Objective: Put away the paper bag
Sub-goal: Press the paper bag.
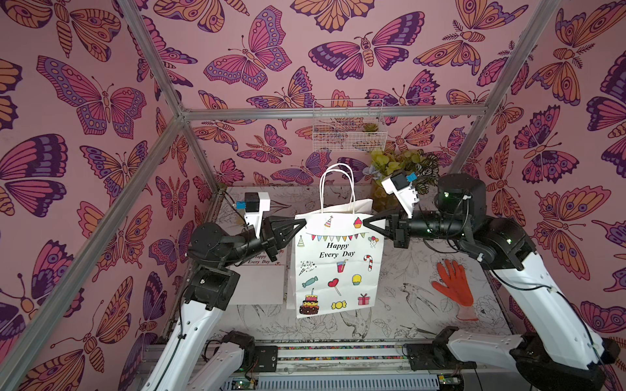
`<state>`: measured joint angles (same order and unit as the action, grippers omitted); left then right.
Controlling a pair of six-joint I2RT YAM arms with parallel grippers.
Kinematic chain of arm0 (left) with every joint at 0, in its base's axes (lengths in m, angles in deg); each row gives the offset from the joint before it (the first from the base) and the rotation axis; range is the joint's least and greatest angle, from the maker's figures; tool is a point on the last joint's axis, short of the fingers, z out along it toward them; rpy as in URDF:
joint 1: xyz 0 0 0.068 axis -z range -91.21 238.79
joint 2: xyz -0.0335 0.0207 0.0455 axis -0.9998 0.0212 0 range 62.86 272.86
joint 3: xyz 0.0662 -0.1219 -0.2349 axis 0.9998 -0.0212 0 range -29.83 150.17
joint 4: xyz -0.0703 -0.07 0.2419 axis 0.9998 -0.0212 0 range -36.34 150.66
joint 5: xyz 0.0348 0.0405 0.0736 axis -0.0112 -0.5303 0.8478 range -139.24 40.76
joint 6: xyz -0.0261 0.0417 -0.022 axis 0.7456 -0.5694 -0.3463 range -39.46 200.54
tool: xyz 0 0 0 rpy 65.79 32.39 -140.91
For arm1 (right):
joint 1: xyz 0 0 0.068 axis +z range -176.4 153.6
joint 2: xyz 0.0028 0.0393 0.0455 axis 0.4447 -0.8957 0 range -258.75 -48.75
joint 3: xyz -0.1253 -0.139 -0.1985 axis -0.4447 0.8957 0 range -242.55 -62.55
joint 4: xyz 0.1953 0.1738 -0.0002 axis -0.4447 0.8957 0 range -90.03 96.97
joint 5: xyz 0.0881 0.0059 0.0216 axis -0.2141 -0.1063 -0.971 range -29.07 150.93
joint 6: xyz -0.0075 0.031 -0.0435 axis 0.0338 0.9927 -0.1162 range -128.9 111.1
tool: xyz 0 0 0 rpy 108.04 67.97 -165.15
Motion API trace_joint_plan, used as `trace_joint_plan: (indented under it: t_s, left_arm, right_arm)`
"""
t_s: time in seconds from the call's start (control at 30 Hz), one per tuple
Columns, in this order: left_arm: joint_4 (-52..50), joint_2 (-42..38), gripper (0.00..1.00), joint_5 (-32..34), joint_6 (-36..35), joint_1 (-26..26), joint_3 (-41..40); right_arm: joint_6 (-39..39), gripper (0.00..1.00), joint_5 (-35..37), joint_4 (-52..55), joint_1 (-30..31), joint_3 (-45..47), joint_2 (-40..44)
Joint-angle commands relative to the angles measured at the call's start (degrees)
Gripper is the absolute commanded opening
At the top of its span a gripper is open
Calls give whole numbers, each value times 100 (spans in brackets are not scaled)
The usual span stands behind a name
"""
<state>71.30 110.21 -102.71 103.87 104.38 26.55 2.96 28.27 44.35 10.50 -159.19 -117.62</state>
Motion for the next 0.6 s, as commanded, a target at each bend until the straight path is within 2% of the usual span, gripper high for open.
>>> trace_joint_plan:
  t_s: [0.0,0.03,0.17,0.3,0.43,0.5,0.57]
  left_arm:
    - [42,-7,0,7,-110,-55,66]
    - [61,8,0,-8,-97,-77,50]
    - [450,107,0,-241,233,-174,1]
    - [1014,146,0,-397,665,-276,-79]
    - [1299,493,0,-751,1081,-504,172]
    - [1847,816,0,-1092,1710,-681,355]
    - [2831,1104,0,-1295,2657,-857,434]
  right_arm:
    - [5,19,-16,-96,38,81,181]
    - [-7,27,12,-94,36,105,208]
    - [-69,73,423,-131,37,320,466]
    - [-107,100,1259,-281,20,807,1059]
    - [-118,99,2000,-411,-32,1292,1596]
    - [-169,99,2482,-433,-102,1328,1663]
    - [-152,99,2799,-523,-157,1348,1659]
